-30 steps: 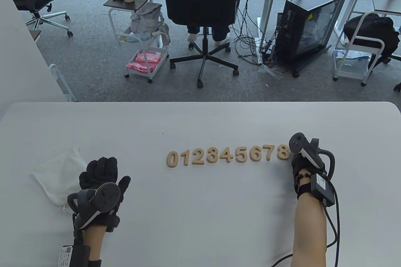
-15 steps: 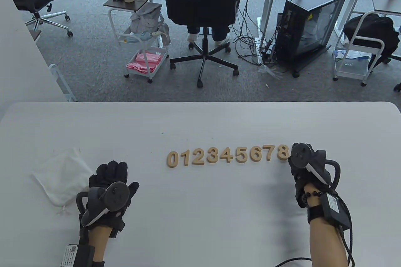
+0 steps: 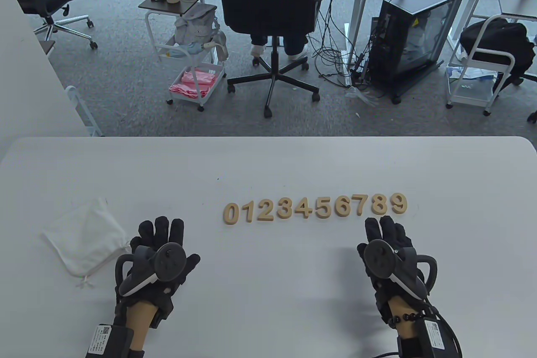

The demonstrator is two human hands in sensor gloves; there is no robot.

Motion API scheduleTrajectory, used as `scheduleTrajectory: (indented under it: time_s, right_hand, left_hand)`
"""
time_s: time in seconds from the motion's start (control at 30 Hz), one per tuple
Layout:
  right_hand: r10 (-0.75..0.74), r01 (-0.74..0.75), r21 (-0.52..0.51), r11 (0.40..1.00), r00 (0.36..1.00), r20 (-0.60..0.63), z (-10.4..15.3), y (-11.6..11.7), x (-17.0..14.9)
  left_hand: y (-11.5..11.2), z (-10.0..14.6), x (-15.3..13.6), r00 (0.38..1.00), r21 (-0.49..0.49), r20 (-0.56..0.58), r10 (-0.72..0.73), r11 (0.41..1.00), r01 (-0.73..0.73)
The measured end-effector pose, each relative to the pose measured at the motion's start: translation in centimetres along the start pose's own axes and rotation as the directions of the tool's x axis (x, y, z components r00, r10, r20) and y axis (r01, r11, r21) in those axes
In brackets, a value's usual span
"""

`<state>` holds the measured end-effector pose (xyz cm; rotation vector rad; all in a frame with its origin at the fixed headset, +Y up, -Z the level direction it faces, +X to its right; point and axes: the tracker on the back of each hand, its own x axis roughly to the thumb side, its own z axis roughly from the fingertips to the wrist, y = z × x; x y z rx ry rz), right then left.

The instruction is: Empty bag and arrange number blocks in order

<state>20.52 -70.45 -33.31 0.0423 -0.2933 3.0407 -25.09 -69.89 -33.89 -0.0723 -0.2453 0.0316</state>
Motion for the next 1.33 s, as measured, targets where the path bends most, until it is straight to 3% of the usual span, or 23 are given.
scheduleTrajectory:
  time_s: [0.3, 0.73, 1.33]
  right_hand:
    - [-0.003, -0.001, 0.057, 0.998, 0.998, 0.068, 1.1, 2.0, 1.4]
    - [-0.006, 0.001, 0.057, 0.998, 0.997, 0.082, 0.9, 2.5, 1.1]
    - [-0.026, 0.015, 0.084, 0.996, 0.99, 0.137, 0.8, 3.1, 2.3]
  left_hand:
    - [-1.1, -0.3, 1.0, 0.998, -0.091, 0.036, -0.054, 0.994, 0.057]
    - [-0.7, -0.2, 0.6, 0.998, -0.016, 0.009, -0.063, 0.998, 0.063]
    - [-0.5, 0.2, -0.4, 0.998, 0.004, -0.032, -0.048, 0.999, 0.048]
